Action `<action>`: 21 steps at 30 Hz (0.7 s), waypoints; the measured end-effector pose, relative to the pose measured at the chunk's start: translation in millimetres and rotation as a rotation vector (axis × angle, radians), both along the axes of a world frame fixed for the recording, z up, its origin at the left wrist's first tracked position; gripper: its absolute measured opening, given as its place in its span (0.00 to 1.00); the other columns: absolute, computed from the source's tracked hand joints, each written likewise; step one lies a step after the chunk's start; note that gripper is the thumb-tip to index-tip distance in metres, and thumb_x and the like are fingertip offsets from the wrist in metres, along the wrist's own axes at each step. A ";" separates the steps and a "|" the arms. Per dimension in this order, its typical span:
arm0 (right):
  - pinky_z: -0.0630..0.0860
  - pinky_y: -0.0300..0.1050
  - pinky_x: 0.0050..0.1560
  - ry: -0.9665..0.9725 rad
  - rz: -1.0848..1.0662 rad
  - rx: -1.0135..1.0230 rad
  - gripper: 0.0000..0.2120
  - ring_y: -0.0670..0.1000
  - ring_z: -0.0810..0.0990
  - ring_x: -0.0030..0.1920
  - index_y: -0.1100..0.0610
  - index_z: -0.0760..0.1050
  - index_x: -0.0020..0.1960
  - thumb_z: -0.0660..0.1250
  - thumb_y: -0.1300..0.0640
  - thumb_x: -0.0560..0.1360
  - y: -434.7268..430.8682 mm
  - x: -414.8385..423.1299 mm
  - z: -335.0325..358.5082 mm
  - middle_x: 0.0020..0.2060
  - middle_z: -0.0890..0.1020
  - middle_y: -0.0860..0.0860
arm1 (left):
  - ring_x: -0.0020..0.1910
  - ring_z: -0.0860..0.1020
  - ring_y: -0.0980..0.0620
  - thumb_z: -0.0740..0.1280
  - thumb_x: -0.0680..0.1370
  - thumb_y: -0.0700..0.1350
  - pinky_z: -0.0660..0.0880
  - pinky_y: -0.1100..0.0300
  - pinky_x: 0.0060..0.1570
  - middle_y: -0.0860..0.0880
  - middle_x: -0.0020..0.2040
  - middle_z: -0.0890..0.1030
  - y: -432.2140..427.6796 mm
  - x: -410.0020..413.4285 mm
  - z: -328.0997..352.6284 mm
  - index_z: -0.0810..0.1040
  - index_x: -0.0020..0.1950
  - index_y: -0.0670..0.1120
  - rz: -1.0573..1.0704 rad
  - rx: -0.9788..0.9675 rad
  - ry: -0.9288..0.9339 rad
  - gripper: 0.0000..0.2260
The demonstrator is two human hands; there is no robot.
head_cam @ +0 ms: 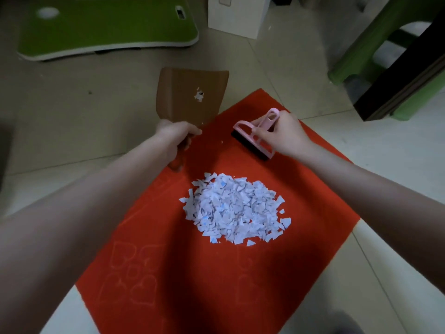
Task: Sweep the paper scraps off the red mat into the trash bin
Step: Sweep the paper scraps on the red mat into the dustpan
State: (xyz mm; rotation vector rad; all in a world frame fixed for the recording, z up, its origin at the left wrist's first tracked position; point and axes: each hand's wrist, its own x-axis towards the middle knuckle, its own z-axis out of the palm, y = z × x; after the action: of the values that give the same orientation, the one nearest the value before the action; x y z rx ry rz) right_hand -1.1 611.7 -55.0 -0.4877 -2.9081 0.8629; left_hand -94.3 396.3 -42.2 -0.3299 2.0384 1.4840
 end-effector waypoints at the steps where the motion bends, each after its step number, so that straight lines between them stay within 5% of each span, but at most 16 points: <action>1: 0.76 0.47 0.42 -0.028 -0.028 0.063 0.11 0.56 0.81 0.48 0.47 0.81 0.53 0.66 0.48 0.73 3.7 -8.5 -3.3 0.44 0.84 0.52 | 0.12 0.64 0.58 0.72 0.70 0.35 0.65 0.68 0.14 0.53 0.15 0.67 0.1 -0.4 -1.1 0.70 0.34 0.44 0.000 0.003 -0.002 0.12; 4: 0.68 0.46 0.41 -0.131 -0.105 0.221 0.17 0.62 0.79 0.50 0.56 0.78 0.53 0.64 0.43 0.75 8.0 -14.9 -13.8 0.47 0.81 0.59 | 0.13 0.64 0.58 0.72 0.70 0.34 0.63 0.71 0.16 0.52 0.16 0.69 1.4 1.6 -6.0 0.70 0.34 0.43 -0.002 0.000 0.008 0.12; 7: 0.69 0.45 0.40 -0.123 -0.048 0.244 0.14 0.60 0.80 0.48 0.52 0.79 0.52 0.62 0.44 0.77 7.7 17.8 -24.4 0.45 0.82 0.55 | 0.14 0.66 0.58 0.72 0.69 0.33 0.63 0.70 0.18 0.49 0.23 0.72 4.8 5.6 -11.7 0.71 0.35 0.42 -0.030 -0.006 0.019 0.12; 14: 0.78 0.50 0.33 -0.108 0.275 -0.044 0.11 0.49 0.81 0.30 0.46 0.80 0.58 0.66 0.53 0.76 -29.4 85.9 -20.1 0.37 0.85 0.46 | 0.15 0.67 0.58 0.73 0.69 0.33 0.64 0.69 0.18 0.47 0.27 0.72 26.2 17.1 -14.7 0.71 0.35 0.42 -0.096 -0.032 0.034 0.12; 18: 0.77 0.52 0.37 0.054 0.140 -0.187 0.10 0.53 0.83 0.37 0.46 0.82 0.55 0.68 0.55 0.75 -19.3 98.4 3.4 0.40 0.86 0.46 | 0.14 0.66 0.58 0.74 0.69 0.33 0.64 0.70 0.17 0.46 0.27 0.71 37.0 23.9 -14.5 0.71 0.34 0.42 -0.124 -0.032 0.052 0.12; 21: 0.77 0.51 0.45 0.007 0.036 -0.041 0.09 0.51 0.83 0.43 0.48 0.82 0.52 0.67 0.56 0.75 3.7 115.1 7.6 0.43 0.86 0.47 | 0.16 0.67 0.57 0.74 0.69 0.33 0.64 0.69 0.18 0.47 0.27 0.72 40.4 31.1 -17.1 0.71 0.35 0.42 -0.160 -0.043 0.053 0.12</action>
State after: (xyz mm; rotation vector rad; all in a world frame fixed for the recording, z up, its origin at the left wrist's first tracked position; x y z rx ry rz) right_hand 114.0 615.4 -47.4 -0.4353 -2.9064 0.9290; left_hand -63.2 436.7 -59.3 -0.1420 2.0886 1.3668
